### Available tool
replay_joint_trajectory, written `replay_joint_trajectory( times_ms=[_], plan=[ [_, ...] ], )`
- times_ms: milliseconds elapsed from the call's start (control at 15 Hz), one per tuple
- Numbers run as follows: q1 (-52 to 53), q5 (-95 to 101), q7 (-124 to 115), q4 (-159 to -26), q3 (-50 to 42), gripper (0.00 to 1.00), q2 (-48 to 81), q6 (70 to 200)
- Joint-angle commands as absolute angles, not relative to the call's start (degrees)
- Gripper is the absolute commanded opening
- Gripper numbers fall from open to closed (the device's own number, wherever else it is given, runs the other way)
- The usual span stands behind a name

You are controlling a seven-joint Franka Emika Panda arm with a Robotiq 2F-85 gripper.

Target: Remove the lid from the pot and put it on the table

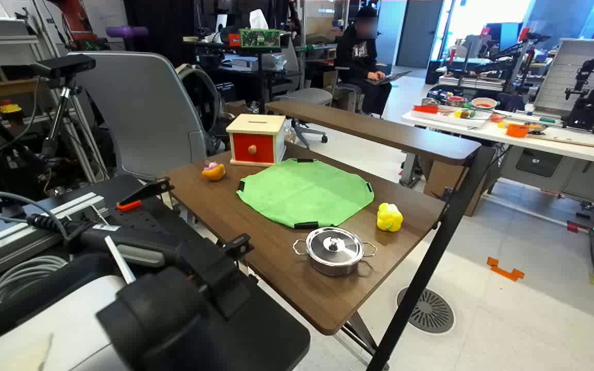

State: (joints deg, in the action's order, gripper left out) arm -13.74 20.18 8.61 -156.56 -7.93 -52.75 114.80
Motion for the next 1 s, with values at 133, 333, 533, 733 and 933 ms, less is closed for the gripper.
replay_joint_trajectory(
  times_ms=[133,333,533,733,933],
  plan=[
    [-13.1,20.6,8.2,-156.3,-8.4,1.0,-52.8,114.4],
    [-14.2,21.6,3.4,-157.4,-7.8,1.0,-49.8,121.1],
    [-14.9,21.1,-0.5,-157.5,-8.1,1.0,-44.1,130.7],
    [-15.2,19.8,-3.2,-157.0,-8.4,1.0,-36.0,140.9],
    [-15.1,17.8,-4.0,-155.8,-9.2,1.0,-25.7,151.2]
  ],
)
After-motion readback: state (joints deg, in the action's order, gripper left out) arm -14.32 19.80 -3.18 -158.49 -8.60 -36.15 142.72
